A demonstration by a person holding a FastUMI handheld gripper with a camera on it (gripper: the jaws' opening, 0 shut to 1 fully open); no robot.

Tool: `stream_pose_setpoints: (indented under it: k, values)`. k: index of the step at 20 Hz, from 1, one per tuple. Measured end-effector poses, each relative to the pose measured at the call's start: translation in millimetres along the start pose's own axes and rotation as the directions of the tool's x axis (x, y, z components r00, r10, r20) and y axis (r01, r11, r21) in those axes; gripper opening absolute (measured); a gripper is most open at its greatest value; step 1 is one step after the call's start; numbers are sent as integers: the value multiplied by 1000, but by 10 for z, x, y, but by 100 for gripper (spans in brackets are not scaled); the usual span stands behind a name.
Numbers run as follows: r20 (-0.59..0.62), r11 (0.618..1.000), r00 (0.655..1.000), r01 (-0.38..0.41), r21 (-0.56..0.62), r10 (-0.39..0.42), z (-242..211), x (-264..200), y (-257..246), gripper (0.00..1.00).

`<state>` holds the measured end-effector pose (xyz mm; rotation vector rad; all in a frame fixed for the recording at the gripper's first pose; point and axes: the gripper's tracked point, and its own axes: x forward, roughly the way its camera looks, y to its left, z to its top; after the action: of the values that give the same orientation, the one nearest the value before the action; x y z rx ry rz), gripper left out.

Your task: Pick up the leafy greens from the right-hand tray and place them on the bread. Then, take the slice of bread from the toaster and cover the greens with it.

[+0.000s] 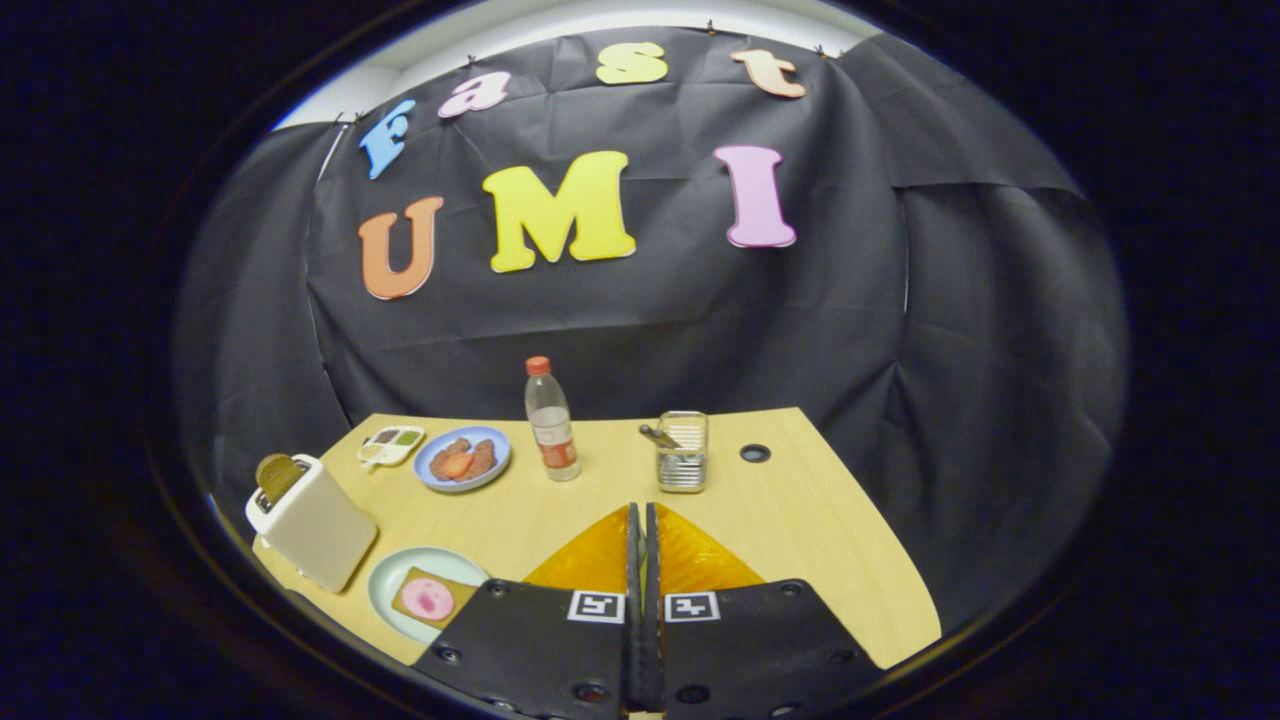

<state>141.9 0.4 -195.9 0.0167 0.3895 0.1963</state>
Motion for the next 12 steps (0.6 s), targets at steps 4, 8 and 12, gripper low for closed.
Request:
stream_pose_setpoints:
  k: [4,8,12]
  values:
    - [1,999,999,-48,-19,48,17,-38,775,0]
    - [-9,992,992,-124,-18,124,-119,-106,1662,0]
    - [-44,979,978,-205,-9,204,-380,-169,2465,0]
